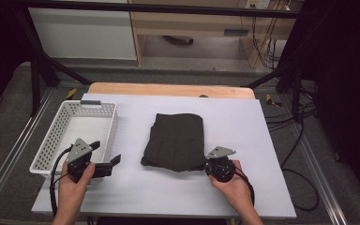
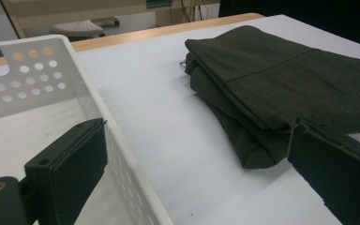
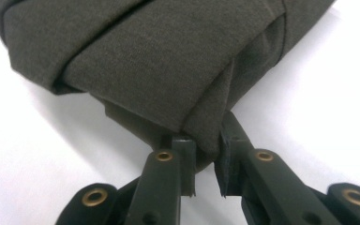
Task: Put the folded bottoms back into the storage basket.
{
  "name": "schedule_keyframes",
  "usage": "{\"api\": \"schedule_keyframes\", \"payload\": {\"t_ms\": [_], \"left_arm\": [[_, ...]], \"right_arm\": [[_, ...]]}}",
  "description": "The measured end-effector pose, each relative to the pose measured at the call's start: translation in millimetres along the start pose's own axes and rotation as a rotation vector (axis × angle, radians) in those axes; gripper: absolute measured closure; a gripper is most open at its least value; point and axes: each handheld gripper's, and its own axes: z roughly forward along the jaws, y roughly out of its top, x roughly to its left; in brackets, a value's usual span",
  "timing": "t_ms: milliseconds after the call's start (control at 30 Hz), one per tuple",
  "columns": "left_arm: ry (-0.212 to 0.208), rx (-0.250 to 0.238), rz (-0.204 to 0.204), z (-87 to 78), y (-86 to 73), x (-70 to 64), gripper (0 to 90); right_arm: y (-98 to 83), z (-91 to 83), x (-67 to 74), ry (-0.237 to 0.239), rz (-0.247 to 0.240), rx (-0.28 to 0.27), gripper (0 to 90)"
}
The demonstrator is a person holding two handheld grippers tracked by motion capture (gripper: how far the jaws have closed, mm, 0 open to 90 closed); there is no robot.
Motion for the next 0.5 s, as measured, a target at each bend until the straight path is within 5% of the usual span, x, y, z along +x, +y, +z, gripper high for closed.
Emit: {"api": "schedule_keyframes", "payload": {"t_ms": [500], "left_arm": [[-0.003,0.012,0.056,3.2,1.5,-15.3,5.2]], "right_arm": [[-38.0,-46.8,-8.1,0.051,-0.030,0.056,80.2]]}}
